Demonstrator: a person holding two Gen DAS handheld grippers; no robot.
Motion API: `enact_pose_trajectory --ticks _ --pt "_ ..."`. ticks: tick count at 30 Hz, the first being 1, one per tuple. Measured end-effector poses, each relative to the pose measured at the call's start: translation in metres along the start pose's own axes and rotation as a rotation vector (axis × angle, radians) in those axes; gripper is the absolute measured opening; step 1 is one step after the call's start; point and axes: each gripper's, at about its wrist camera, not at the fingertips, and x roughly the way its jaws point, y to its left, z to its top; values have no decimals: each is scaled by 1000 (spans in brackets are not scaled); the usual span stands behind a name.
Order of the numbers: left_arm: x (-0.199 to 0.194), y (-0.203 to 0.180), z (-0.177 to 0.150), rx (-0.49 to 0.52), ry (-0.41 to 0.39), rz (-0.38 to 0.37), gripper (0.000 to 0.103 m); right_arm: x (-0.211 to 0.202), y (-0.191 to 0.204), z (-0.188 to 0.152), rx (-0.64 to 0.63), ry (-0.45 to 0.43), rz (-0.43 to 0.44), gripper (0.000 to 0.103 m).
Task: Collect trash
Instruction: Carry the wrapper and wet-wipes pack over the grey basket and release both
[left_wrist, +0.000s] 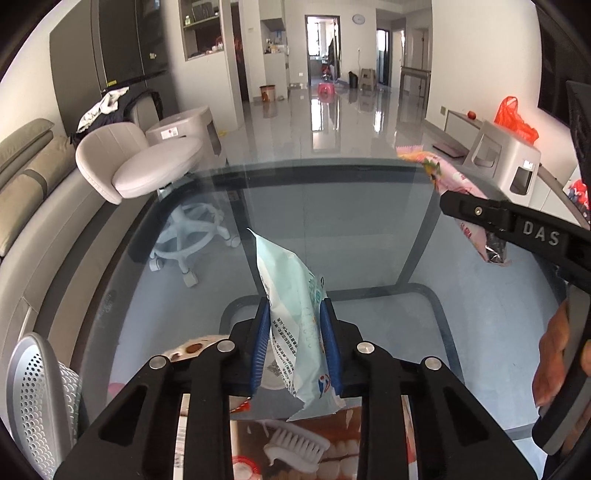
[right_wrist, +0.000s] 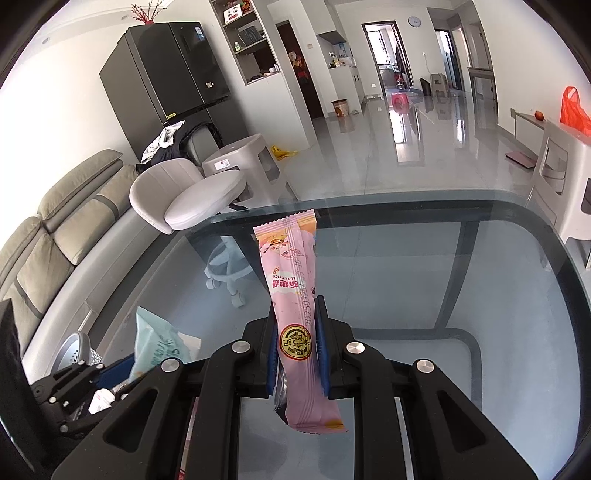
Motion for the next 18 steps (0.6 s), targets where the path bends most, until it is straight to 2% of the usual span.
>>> enact_pose_trajectory --ticks 8,18 --pt "-33 27 -1 -28 -34 -3 25 -8 21 -2 -30 11 -27 17" --pt "-98 97 -16 -88 -94 28 25 -28 100 -27 -97 41 -13 17"
